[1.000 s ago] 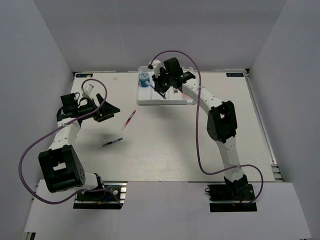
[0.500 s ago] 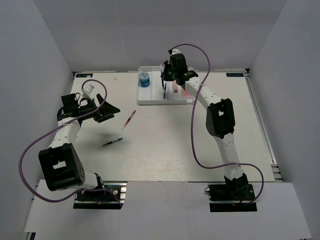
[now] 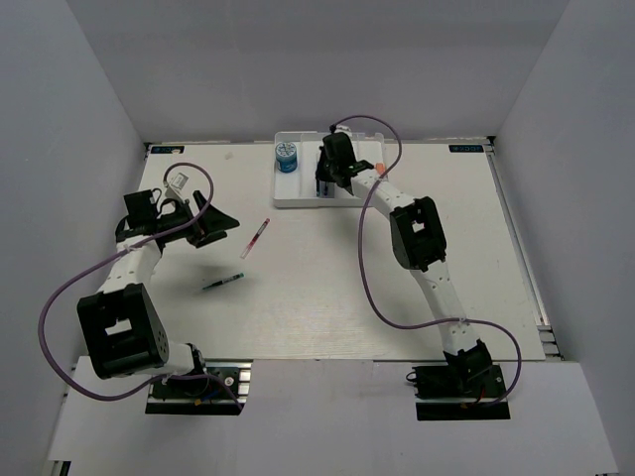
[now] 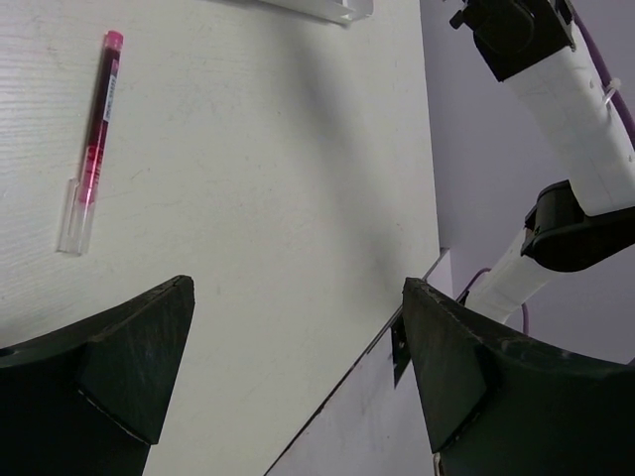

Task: Sort the stationery into containers
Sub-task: Place the pen in the storage box, then pick up the pen from the center of the board.

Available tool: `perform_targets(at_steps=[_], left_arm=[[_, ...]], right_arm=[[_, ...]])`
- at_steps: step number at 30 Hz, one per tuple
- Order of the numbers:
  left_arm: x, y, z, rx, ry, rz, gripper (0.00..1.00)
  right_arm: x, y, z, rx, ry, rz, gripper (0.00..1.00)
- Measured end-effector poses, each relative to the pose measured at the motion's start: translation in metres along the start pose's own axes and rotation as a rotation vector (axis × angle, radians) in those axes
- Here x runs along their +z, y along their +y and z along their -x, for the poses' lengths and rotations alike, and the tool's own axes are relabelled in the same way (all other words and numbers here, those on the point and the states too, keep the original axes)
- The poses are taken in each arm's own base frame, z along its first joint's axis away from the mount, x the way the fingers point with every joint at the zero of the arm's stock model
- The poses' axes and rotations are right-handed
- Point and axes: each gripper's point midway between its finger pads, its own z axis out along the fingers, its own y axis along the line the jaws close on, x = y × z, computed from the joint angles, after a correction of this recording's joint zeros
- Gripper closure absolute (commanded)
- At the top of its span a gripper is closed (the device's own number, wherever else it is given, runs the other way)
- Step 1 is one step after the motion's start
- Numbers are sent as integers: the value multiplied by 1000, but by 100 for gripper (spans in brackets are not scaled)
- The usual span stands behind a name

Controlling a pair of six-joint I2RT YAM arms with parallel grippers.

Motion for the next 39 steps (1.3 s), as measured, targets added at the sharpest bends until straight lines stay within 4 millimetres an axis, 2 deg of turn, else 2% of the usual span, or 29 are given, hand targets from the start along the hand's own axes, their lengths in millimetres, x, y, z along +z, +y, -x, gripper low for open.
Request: perform_targets(at_steps=[1,3,4,5,11,15,18,22,26,28,31,36,39], left_arm=[[0,1,0,2,-1,4,5],[0,4,0,9,-4,23,7],[1,9,-1,15,-4,56,11],[1,15,-1,23,-4,95,13],[-2,49,11,183,1,354,26],[6,71,9,286,52,464,40],[22,82,-1,353,122,512,46],[54,91,-10,423,223,527,48],[78,95,-15,488,276,538,45],[86,96,-16,519,290,550,45],[100,100,-11,563,299,573,45],[124,112,-5,621,331,614,48],[133,121,-9,645,362,632,49]], right_arm=[[2,0,-2,-1,1,1,68],[4,1,-4,1,1,4,48],[4,1,-3,-4,-1,8,33],[4,3,-3,-4,-5,13,28],[-4,7,6,-35,-23,35,25],[-29,11,21,-75,-23,63,26],[-64,25,49,-148,-44,133,27],[-137,49,94,-320,-113,265,28],[-206,56,120,-482,-184,342,28],[-234,54,121,-548,-200,368,29],[-257,44,106,-612,-179,388,30],[-266,14,56,-653,-56,383,30],[-270,0,38,-656,-1,372,31]])
